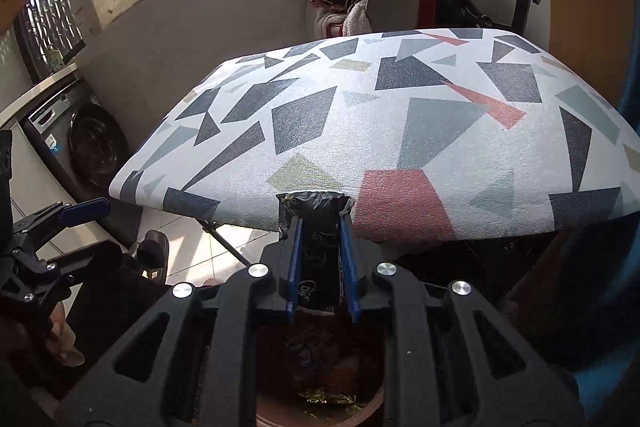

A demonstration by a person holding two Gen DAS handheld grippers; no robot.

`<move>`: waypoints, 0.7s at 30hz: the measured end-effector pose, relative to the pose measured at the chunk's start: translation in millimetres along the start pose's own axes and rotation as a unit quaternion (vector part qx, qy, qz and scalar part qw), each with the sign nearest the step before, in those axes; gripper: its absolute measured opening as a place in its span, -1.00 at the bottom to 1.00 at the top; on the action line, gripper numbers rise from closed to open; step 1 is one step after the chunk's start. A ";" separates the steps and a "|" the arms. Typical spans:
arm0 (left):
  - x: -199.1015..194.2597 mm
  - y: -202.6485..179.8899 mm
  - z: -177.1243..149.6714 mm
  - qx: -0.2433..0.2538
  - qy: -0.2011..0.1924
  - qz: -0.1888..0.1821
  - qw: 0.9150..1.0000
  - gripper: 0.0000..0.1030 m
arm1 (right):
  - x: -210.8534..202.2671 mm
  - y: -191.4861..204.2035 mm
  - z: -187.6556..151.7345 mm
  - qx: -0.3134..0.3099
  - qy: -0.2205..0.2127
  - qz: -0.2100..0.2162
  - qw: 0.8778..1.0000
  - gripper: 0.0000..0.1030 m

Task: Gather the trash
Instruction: 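Carry the blue box and black wrapper into the brown bin and open both tools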

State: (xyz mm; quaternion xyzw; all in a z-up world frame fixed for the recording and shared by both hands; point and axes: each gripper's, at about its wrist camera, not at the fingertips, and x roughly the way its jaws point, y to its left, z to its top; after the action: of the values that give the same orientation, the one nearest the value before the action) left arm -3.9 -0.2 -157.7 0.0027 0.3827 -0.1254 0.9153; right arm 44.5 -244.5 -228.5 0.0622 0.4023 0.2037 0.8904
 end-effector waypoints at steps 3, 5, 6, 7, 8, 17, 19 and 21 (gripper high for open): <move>-10.5 14.8 3.7 -0.014 -0.024 0.019 0.999 0.88 | 16.4 11.1 -10.7 -0.018 0.042 0.005 0.999 -0.57; -12.8 22.0 5.4 -0.020 -0.028 0.039 0.999 0.88 | 25.0 16.6 -16.6 -0.025 0.064 0.008 0.998 -0.57; -13.8 25.4 5.8 -0.024 -0.029 0.048 0.998 0.88 | 28.2 18.8 -19.4 -0.029 0.072 0.008 0.997 -0.57; -14.7 29.0 5.8 -0.029 -0.030 0.055 0.998 0.88 | 31.3 20.6 -22.1 -0.033 0.080 0.009 0.996 -0.57; -15.2 31.7 5.8 -0.034 -0.031 0.061 0.997 0.88 | 34.4 22.2 -24.6 -0.036 0.088 0.009 0.995 -0.57; -18.8 43.2 5.0 -0.047 -0.041 0.109 0.992 0.88 | 50.7 27.9 -36.5 -0.048 0.128 0.002 0.991 -0.54; -20.3 45.3 5.2 -0.057 -0.045 0.105 0.992 0.88 | 52.5 28.3 -37.4 -0.049 0.132 -0.005 0.990 -0.44; -19.6 45.3 6.6 -0.058 -0.043 0.115 0.991 0.88 | 52.8 28.4 -37.2 -0.049 0.133 -0.007 0.990 -0.36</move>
State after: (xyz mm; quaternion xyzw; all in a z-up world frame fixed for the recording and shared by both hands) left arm -2.1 47.5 -143.4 -0.0118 0.3465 0.0028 0.9380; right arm 39.3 -198.9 -282.0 -0.0118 0.5076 0.2229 0.8322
